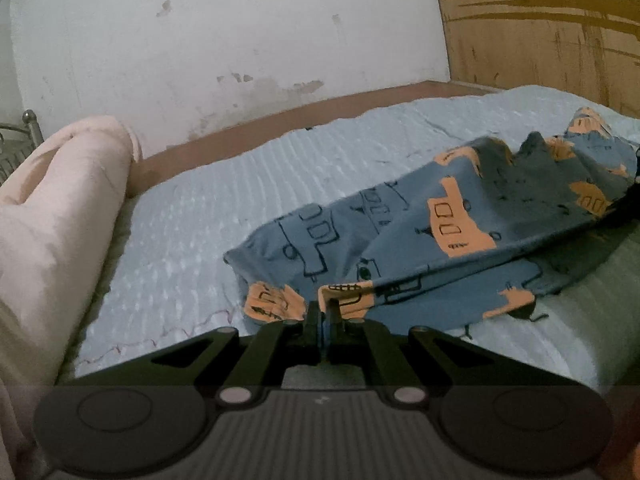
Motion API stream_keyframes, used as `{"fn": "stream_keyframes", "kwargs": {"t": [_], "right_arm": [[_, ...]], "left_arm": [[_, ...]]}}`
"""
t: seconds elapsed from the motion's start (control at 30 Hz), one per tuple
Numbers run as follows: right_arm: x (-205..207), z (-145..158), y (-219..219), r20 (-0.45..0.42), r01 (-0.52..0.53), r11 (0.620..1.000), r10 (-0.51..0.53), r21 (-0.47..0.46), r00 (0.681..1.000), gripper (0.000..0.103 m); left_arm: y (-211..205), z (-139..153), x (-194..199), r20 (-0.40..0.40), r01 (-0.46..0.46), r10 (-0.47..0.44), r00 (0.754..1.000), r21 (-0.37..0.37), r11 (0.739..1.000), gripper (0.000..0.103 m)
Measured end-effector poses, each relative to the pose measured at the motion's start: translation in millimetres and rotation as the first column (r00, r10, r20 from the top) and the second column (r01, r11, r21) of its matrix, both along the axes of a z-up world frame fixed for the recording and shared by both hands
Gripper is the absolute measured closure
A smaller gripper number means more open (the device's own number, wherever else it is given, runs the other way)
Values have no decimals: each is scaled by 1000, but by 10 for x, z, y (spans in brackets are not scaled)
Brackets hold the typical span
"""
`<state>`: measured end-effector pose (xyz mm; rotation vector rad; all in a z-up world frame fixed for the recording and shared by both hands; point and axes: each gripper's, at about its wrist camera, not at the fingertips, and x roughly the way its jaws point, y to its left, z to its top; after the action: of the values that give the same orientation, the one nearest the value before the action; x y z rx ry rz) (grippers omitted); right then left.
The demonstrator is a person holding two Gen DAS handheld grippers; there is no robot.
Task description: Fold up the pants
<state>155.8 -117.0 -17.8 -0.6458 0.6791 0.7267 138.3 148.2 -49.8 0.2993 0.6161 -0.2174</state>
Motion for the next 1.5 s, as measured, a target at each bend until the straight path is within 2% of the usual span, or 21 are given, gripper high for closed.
{"fn": "stream_keyframes", "kwargs": {"t": [0.17,0.27,0.3,0.33,0.43,0.53,0.57,0.6,0.63,0.67,0.7,0.8,0.83,0.9,0.97,1.03,1.1,1.17,1.33,1.43,1.5], "right_arm": [[-55,19,-12,-1,24,999,-24,28,1000,103],[-53,-26,-2,-6,28,999,-28,27,1000,103],[-57,-17,-5,-2,31,999,-31,33,1000,103],[-51,-10,-16,-10,34,998,-34,43,999,102],[-58,-15,-72,-23,50,996,-48,68,999,95],[-67,-1,-149,-40,87,989,-82,120,996,78],[-66,8,-179,-48,101,985,-95,138,994,67],[-66,16,-214,-57,121,980,-113,156,992,49],[-70,22,-262,-63,147,973,-138,178,988,40],[-76,24,-305,-70,168,966,-158,196,985,27],[-82,26,-361,-80,193,957,-180,218,980,20],[-135,40,-554,-94,267,927,-251,262,964,13],[-160,50,-624,-89,291,917,-277,273,957,11],[-208,74,-776,-84,340,892,-330,298,940,5],[-232,91,-947,-89,390,862,-383,324,920,4],[-245,95,-1148,-89,455,823,-454,338,887,2],[-247,94,-1369,-90,516,781,-520,352,849,1],[-240,85,-1593,-108,572,734,-577,365,810,1],[-92,51,-2158,-217,701,592,-682,398,699,1],[20,21,-2400,-293,727,537,-679,427,674,1],[92,-7,-2508,-320,726,524,-665,445,675,1]], "left_arm": [[69,-22,20,-28,-10,9,1000,-27,1000,100],[92,-16,19,-44,-29,26,999,-65,997,92],[100,3,6,-49,-36,33,998,-78,996,76],[113,27,-14,-55,-40,35,998,-97,994,55],[138,101,-102,-49,-51,44,998,-152,987,31],[147,173,-145,-44,-97,90,995,-198,975,16],[143,195,-143,-40,-113,107,993,-214,970,13],[140,217,-130,-35,-129,125,992,-234,964,9],[130,229,-104,-32,-150,147,989,-249,957,1],[112,233,-68,-30,-181,179,983,-247,952,0],[93,229,-24,-31,-214,213,977,-232,949,1],[66,193,158,-47,-323,320,946,-174,930,3],[91,185,211,-58,-357,352,934,-183,916,8],[159,183,284,-86,-400,391,917,-228,888,12],[196,180,328,-105,-440,428,898,-247,863,12],[160,193,321,-104,-463,451,886,-231,856,9],[82,236,266,-79,-457,452,889,-228,860,1],[-65,286,187,-46,-425,426,903,-225,877,1],[-553,341,134,-43,-319,318,947,-227,920,1],[-967,355,143,-49,-218,212,976,-241,946,1],[-1278,354,159,-52,-135,126,991,-246,960,1]]}}
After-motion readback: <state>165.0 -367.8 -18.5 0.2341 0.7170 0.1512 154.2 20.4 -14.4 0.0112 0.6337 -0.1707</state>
